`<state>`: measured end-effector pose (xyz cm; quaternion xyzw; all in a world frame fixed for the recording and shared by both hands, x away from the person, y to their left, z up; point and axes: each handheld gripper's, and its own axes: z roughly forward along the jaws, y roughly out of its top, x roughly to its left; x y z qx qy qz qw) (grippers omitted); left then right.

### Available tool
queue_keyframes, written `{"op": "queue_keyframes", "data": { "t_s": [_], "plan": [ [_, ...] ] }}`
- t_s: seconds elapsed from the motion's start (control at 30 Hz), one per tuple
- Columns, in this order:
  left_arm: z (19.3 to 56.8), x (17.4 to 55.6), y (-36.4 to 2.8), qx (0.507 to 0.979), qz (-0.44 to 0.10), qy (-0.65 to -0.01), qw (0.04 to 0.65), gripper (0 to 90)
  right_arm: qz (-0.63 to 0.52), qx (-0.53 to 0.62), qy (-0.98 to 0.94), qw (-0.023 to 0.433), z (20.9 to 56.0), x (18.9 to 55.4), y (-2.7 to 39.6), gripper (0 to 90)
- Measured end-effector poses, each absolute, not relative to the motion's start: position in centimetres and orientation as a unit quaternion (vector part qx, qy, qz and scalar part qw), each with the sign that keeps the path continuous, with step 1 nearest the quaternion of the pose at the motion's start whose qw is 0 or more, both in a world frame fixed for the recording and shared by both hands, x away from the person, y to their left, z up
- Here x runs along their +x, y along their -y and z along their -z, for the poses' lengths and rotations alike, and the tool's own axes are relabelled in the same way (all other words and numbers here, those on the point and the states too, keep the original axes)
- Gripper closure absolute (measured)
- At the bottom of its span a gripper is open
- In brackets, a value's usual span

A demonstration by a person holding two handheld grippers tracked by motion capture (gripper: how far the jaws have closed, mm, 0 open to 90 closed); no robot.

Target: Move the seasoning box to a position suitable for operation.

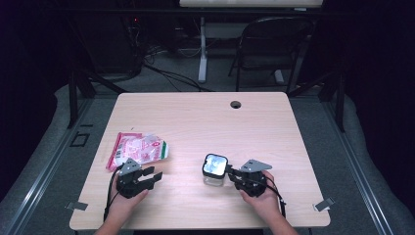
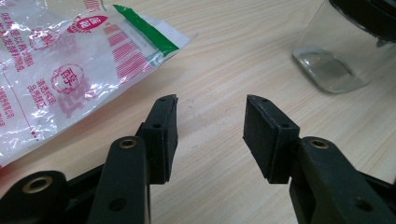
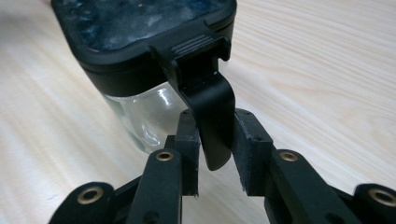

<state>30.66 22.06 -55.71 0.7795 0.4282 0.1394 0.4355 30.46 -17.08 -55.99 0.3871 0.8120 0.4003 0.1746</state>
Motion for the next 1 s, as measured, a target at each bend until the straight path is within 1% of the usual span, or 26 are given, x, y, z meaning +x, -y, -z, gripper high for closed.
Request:
{"op": "queue_keyframes", "data": {
  "t_s": [0.17, 0.47, 0.63, 0.8, 0.83, 0.87, 0.93, 0.97, 1.0],
  "plan": [
    [55.7, 30.5, -22.1, 0.781, -0.140, -0.428, 0.433, 54.5, -0.407, 0.352, -0.828, 0.157, 56.0, 29.6, 15.2, 73.2],
    [55.7, 30.5, -22.1, 0.781, -0.141, -0.427, 0.433, 54.5, -0.411, 0.306, -0.848, 0.137, 56.0, 28.6, 13.8, 73.3],
    [55.7, 30.5, -22.1, 0.781, -0.142, -0.427, 0.434, 54.3, -0.417, 0.304, -0.847, 0.126, 56.0, 28.8, 14.2, 72.4],
    [55.6, 30.5, -22.1, 0.780, -0.142, -0.425, 0.436, 53.2, -0.419, 0.329, -0.837, 0.129, 56.0, 29.2, 15.0, 71.7],
    [55.6, 30.5, -22.0, 0.780, -0.143, -0.424, 0.437, 52.8, -0.419, 0.337, -0.833, 0.131, 56.1, 29.2, 15.2, 70.8],
    [55.6, 30.5, -22.0, 0.780, -0.143, -0.424, 0.437, 52.3, -0.422, 0.354, -0.824, 0.132, 56.1, 29.5, 15.6, 67.8],
    [55.5, 30.5, -21.9, 0.780, -0.143, -0.425, 0.437, 51.5, -0.430, 0.373, -0.813, 0.121, 56.0, 29.7, 16.2, 65.8],
    [55.5, 30.5, -21.9, 0.780, -0.142, -0.424, 0.437, 50.6, -0.430, 0.374, -0.813, 0.123, 55.8, 29.6, 16.5, 63.6],
    [55.5, 30.5, -21.9, 0.781, -0.141, -0.423, 0.436, 50.6, -0.430, 0.374, -0.813, 0.123, 55.8, 29.6, 16.5, 63.6]
  ]
}}
